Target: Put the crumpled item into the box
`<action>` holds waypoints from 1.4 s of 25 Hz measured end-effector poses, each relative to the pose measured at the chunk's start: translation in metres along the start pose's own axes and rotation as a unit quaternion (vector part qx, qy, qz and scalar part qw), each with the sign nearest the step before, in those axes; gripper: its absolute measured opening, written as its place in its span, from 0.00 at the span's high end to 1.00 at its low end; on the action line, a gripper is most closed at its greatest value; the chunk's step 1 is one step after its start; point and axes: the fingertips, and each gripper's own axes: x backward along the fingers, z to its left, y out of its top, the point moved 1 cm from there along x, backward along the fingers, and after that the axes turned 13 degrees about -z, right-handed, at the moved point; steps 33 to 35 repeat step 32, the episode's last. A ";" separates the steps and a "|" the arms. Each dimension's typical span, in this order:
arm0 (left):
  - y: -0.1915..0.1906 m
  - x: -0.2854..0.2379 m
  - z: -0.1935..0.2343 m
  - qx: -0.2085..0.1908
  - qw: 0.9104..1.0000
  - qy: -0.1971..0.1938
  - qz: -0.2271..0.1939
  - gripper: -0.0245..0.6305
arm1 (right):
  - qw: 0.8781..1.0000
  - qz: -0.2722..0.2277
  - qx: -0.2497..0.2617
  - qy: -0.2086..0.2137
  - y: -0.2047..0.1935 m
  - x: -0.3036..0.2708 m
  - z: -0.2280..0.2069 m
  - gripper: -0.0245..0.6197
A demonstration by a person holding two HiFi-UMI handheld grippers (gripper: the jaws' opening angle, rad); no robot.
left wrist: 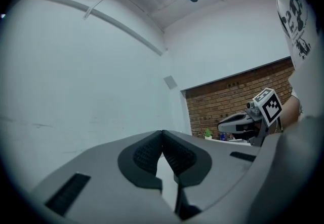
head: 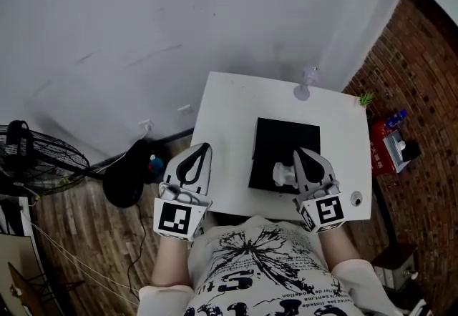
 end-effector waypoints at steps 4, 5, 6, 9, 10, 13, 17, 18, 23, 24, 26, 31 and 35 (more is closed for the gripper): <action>-0.003 0.003 -0.004 0.004 1.000 -0.011 0.007 0.94 | 1.000 0.003 0.009 0.008 0.001 0.005 0.006 0.94; -0.004 0.005 -0.005 0.005 1.000 -0.015 0.008 0.94 | 1.000 0.004 0.010 0.008 0.001 0.006 0.007 0.94; -0.004 0.006 -0.007 0.004 1.000 -0.019 0.009 0.94 | 1.000 0.005 0.010 0.006 0.001 0.008 0.007 0.94; -0.004 0.010 -0.012 0.002 1.000 -0.027 0.009 0.94 | 1.000 0.011 0.002 -0.006 -0.001 0.015 0.007 0.94; -0.004 0.011 -0.013 0.001 1.000 -0.026 0.009 0.94 | 1.000 0.013 -0.001 -0.011 -0.002 0.017 0.006 0.94; -0.005 0.015 -0.013 -0.002 1.000 -0.026 0.012 0.94 | 1.000 0.014 0.000 -0.018 -0.002 0.022 0.007 0.94; -0.005 0.018 -0.016 0.004 1.000 -0.026 0.010 0.94 | 1.000 0.011 0.006 -0.014 0.001 0.027 0.010 0.94; -0.004 0.018 -0.017 0.004 1.000 -0.025 0.007 0.94 | 1.000 0.011 0.006 -0.016 0.002 0.028 0.010 0.94; -0.004 0.020 -0.024 0.006 1.000 -0.020 0.006 0.94 | 1.000 0.017 0.003 -0.025 -0.002 0.034 0.009 0.94; -0.004 0.020 -0.025 0.007 1.000 -0.021 0.007 0.94 | 1.000 0.017 0.003 -0.026 -0.002 0.035 0.008 0.94; -0.003 0.019 -0.027 0.007 1.000 -0.023 0.007 0.94 | 0.999 0.017 0.002 -0.028 -0.002 0.036 0.007 0.94; -0.001 0.014 -0.037 0.002 1.000 -0.024 0.008 0.94 | 0.999 0.015 0.005 -0.030 -0.001 0.042 -0.002 0.94; -0.001 0.013 -0.039 0.000 1.000 -0.025 0.009 0.94 | 0.999 0.015 0.004 -0.033 -0.001 0.043 -0.004 0.94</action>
